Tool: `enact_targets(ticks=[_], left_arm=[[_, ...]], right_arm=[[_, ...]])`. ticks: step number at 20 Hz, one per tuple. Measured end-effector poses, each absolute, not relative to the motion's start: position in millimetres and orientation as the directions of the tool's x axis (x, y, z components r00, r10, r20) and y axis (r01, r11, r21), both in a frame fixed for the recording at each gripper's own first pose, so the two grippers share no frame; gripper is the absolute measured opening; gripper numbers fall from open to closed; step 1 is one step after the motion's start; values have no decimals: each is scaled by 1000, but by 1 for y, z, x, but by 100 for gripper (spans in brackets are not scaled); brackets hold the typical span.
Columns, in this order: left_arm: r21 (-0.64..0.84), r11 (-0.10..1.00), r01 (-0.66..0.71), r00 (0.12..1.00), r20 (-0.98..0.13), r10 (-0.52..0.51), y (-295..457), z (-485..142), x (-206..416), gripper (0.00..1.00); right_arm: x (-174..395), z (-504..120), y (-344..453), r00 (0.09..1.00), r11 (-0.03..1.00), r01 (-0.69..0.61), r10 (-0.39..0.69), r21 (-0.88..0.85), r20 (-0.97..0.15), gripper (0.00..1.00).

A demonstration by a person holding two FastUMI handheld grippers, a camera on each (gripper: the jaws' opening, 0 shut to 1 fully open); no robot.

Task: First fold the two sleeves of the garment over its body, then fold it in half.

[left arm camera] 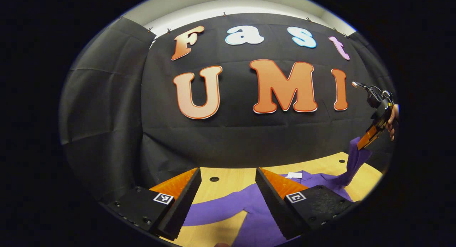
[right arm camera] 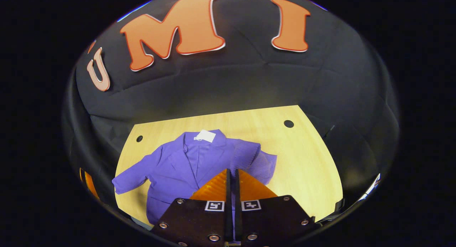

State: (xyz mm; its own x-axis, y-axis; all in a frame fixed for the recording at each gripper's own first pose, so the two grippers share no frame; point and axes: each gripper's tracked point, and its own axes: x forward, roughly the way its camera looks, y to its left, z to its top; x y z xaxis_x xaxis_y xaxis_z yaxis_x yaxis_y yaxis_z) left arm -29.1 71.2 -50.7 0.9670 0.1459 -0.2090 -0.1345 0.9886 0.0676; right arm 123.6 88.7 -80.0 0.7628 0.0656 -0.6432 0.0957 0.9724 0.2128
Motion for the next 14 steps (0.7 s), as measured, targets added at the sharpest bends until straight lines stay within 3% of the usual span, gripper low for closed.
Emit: enact_targets(ticks=[14], left_arm=[[98,977,-192,936,-282,212,101,-65,-42,98]], right_arm=[[166,-83,273,742,978,-131,205,161,-638,4]])
